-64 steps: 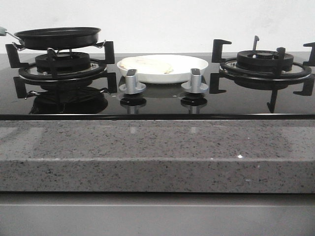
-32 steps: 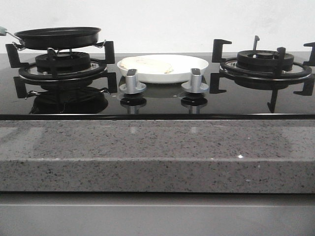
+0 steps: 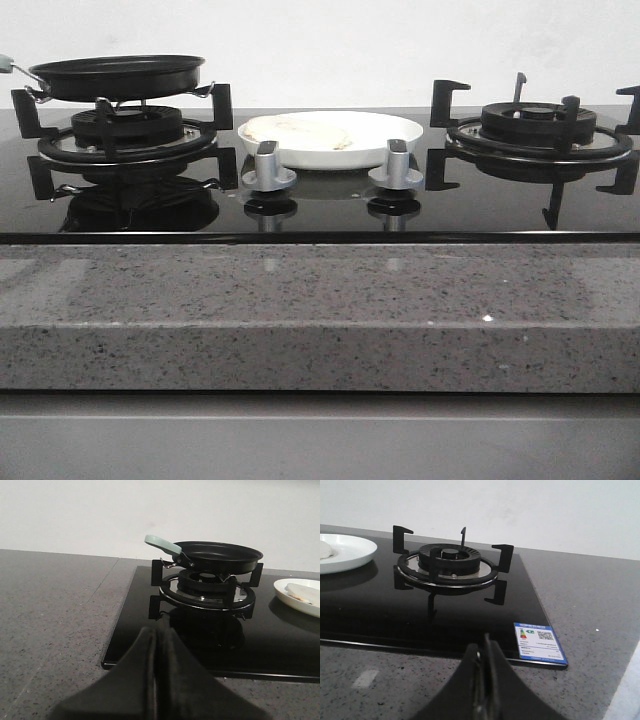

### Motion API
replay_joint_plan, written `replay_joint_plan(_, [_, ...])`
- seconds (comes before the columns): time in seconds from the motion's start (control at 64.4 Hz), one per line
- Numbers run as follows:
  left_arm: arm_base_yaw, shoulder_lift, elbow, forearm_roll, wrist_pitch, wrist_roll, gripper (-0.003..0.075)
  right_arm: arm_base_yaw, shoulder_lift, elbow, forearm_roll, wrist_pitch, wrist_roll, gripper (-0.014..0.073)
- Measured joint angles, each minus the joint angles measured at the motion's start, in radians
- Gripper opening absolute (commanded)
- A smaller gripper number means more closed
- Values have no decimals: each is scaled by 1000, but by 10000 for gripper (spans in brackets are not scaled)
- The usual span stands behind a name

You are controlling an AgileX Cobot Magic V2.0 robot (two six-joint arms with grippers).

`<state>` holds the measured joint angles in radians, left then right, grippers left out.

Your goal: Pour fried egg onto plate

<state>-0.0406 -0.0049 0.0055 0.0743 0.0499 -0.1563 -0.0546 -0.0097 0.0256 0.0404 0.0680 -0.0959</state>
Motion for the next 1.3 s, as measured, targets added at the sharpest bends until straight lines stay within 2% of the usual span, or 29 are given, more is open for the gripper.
replay_joint_plan(0.606, [0, 0, 0, 0, 0, 0, -19, -13, 0, 0, 0, 0, 0, -69])
replay_joint_plan(0.823, [0, 0, 0, 0, 0, 0, -19, -13, 0, 0, 0, 0, 58, -69])
replay_joint_plan(1.305, [0, 0, 0, 0, 0, 0, -19, -13, 0, 0, 0, -1, 66, -69])
